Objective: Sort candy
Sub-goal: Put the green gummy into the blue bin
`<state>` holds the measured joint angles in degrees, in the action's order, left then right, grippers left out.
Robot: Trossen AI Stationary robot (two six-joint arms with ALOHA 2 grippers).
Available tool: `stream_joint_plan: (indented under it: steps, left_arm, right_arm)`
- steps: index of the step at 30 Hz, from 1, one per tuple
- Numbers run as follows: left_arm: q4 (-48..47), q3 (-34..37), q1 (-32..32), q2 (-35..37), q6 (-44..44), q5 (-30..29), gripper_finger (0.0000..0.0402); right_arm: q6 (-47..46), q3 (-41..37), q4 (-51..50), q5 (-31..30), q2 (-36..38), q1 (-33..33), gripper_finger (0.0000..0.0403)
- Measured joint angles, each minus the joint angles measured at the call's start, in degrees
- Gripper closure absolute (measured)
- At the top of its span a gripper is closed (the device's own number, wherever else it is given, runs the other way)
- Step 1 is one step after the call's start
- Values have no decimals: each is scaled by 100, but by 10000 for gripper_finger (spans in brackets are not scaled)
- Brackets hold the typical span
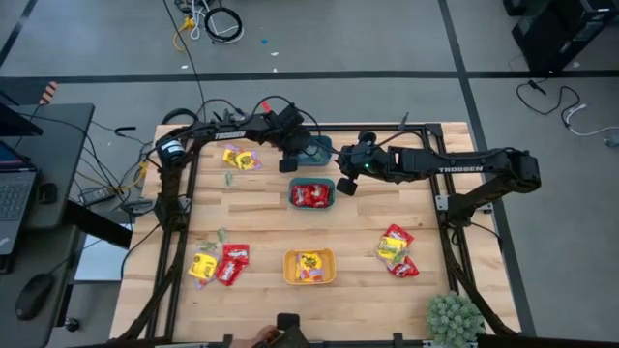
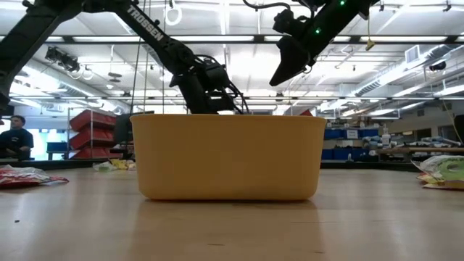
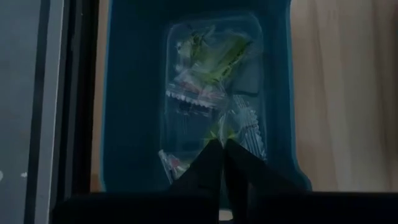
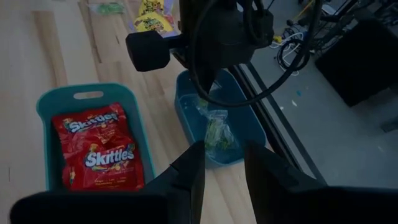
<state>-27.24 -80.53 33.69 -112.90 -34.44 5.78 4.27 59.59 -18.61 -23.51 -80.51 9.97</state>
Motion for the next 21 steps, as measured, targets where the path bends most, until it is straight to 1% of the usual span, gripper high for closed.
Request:
stream_joint_plan:
  steps: [7,10,12,14,16,17,20,21]
  left_arm:
    - [-114,0,-87,9,66,-118,315]
    - [-165,-32,-187,9,157,-384,295]
    - [-352,-173,-264,9,296,-746,290]
    - [-639,-387,-352,44,616,-967,296]
    - [-932,-475,-444,215,872,-970,316]
    - [-932,-475,-494,336,982,-943,331]
    - [-996,-358,-563,776,1280,-642,383]
    - [-996,-295,-562,931,1402,-553,392]
  right_arm:
    - [0,0,-4,0,0,0,304]
    - [0,0,-2,0,0,0,304]
    - [41,0,-27,0,0,-2,304]
    - [150,0,-69,2,0,-2,305]
    - [278,0,-65,101,0,-2,313]
    - [343,0,-44,198,0,-2,320]
    - [552,-66,147,355,0,-8,359]
    - [644,-151,312,389,0,-8,377]
